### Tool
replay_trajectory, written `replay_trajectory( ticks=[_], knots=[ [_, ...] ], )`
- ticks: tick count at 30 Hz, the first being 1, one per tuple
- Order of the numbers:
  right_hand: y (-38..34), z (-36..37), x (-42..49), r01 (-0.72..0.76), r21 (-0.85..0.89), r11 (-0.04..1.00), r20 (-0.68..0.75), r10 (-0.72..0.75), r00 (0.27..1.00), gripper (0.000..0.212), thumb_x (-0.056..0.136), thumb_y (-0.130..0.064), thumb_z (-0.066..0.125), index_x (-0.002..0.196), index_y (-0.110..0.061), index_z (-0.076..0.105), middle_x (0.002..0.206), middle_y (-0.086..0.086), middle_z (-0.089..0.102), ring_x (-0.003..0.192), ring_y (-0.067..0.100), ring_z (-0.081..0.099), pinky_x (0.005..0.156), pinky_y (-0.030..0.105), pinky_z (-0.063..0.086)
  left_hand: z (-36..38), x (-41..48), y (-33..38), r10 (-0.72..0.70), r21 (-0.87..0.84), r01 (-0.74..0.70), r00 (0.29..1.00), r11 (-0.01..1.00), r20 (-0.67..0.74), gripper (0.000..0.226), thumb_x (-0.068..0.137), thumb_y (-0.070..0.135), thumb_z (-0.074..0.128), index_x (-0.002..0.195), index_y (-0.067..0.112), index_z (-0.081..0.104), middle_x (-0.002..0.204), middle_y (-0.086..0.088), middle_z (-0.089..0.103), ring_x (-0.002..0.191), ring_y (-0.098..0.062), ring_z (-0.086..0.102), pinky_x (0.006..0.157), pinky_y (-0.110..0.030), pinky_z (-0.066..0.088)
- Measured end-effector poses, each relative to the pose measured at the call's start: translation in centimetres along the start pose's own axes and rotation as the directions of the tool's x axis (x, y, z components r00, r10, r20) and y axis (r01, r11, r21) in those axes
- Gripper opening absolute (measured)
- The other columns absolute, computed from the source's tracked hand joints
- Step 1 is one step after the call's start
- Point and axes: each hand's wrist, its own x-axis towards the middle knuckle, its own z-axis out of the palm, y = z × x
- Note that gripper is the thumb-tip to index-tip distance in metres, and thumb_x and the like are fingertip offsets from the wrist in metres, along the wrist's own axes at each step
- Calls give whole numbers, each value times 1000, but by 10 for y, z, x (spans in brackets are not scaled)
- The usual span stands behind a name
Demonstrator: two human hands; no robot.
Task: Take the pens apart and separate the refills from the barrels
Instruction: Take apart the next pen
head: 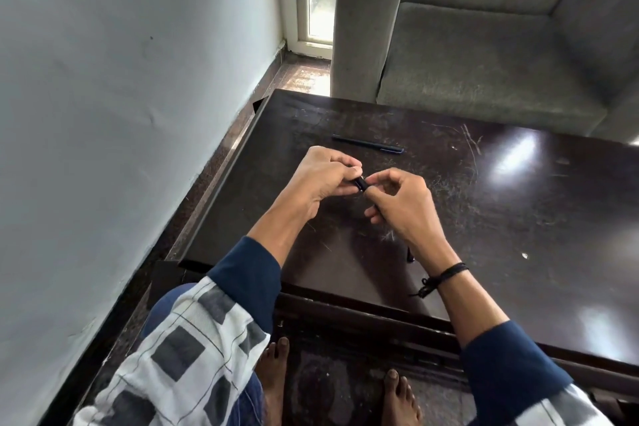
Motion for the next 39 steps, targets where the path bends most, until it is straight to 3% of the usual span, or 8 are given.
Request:
replay_trajectory(
  ticks=[3, 7, 14, 22, 26, 31, 36, 39],
  knots=[
    [5, 1, 3, 89, -119, 989, -18, -91, 996, 6, 92, -18, 71, 97, -18, 68, 83, 2, 71, 59, 13, 70, 57, 28, 58, 1, 1, -1, 7, -12, -7, 1000, 1000, -19, 10, 90, -1, 70, 99, 2, 74, 95, -18, 74, 76, -16, 75, 69, -26, 61],
    [10, 5, 3, 143, -219, 965, -25, -152, 988, 4, 95, -25, 67, 99, -27, 67, 85, -7, 70, 77, 20, 71, 78, 44, 59, 4, 1, -2, 17, -45, -19, 999, 999, -41, 10, 87, 0, 74, 96, 1, 75, 91, -14, 72, 72, -13, 74, 67, -25, 60],
    [8, 10, -4, 184, -356, 916, 1, -196, 981, 21, 103, -20, 50, 118, -18, 65, 113, 7, 72, 102, 31, 67, 86, 44, 52, 9, -3, -2, -16, -173, 11, 999, 985, -29, 13, 81, -1, 79, 93, -4, 76, 86, -14, 73, 78, -18, 74, 73, -25, 61],
    [5, 15, -11, 206, -393, 896, -63, -249, 966, 21, 102, -26, 46, 110, -25, 66, 104, 3, 74, 91, 33, 68, 72, 40, 51, 8, -5, 2, -16, -202, 9, 999, 979, -29, 4, 84, 2, 77, 87, -1, 76, 76, -10, 74, 73, -19, 73, 70, -26, 60],
    [3, 15, -12, 175, -377, 910, -87, -222, 971, 25, 102, -35, 46, 117, -37, 66, 99, -1, 76, 92, 30, 70, 76, 42, 56, 6, -7, 5, 1, -220, -9, 999, 975, -34, 5, 86, 0, 74, 90, -3, 75, 72, -9, 73, 71, -18, 74, 66, -25, 60],
    [7, 17, -7, 128, -357, 925, -26, -147, 989, 25, 105, -43, 41, 120, -35, 60, 108, 4, 73, 98, 33, 68, 79, 43, 53, 6, -5, 4, 26, -159, -36, 997, 987, -67, 8, 87, 4, 76, 94, 1, 76, 81, -10, 75, 76, -19, 75, 70, -27, 61],
    [9, 18, -1, 87, -338, 937, 21, -85, 996, 26, 104, -41, 44, 122, -32, 60, 110, 6, 73, 101, 34, 64, 82, 41, 47, -4, -1, 10, 110, -89, -133, 967, 987, -231, 11, 91, 7, 71, 101, 6, 76, 88, -10, 72, 79, -18, 72, 68, -25, 62],
    [8, 18, 1, 31, -179, 983, 29, -26, 999, 19, 102, -37, 50, 106, -27, 65, 83, -2, 72, 79, 21, 64, 77, 42, 52, -16, 9, 5, 171, 59, -161, 927, 985, -333, 10, 89, 16, 73, 98, 18, 79, 84, 1, 74, 76, -15, 72, 68, -31, 63]
  ],
)
